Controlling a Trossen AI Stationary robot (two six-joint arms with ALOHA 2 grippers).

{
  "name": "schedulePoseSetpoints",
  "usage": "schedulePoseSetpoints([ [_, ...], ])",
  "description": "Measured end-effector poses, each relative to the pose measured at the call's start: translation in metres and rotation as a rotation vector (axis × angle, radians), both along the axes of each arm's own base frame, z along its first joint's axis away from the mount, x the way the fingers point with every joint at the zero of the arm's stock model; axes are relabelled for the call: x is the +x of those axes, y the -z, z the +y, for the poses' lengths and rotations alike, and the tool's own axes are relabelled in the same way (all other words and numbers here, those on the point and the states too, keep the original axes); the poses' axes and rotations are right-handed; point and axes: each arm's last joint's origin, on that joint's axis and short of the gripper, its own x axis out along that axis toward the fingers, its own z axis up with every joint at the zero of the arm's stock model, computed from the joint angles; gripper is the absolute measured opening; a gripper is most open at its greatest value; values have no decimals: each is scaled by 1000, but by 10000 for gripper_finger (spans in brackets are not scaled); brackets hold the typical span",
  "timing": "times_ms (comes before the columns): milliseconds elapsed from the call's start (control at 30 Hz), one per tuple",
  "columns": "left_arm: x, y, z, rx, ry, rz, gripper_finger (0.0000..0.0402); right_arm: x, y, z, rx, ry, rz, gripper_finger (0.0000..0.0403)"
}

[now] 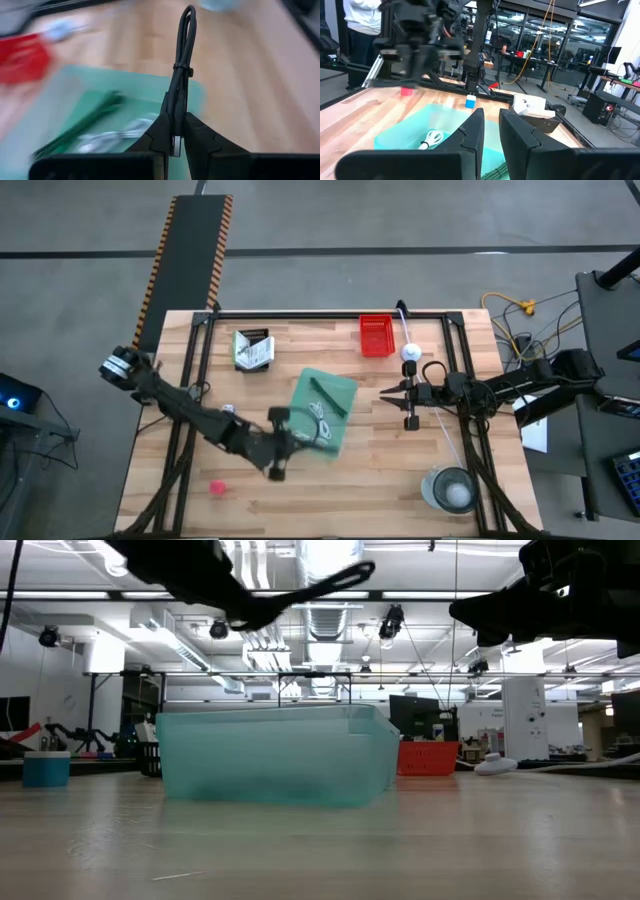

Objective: Pick and place items into bin
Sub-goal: Put the black charger cable into the blue bin

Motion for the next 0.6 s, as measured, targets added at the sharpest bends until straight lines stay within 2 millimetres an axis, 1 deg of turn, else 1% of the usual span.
schedulePoseSetpoints([
  [133,10,-2,24,-125,-241,-50,19,0,0,0,0,0,0,47],
  [233,17,3,38,-227,-374,-67,19,0,0,0,0,0,0,47],
  [300,23,10,46,-286,-448,-66,19,0,0,0,0,0,0,47],
  [433,30,21,54,-370,-569,-71,19,0,0,0,0,0,0,47],
  [600,32,26,60,-357,-681,-121,19,0,0,0,0,1,1,47],
])
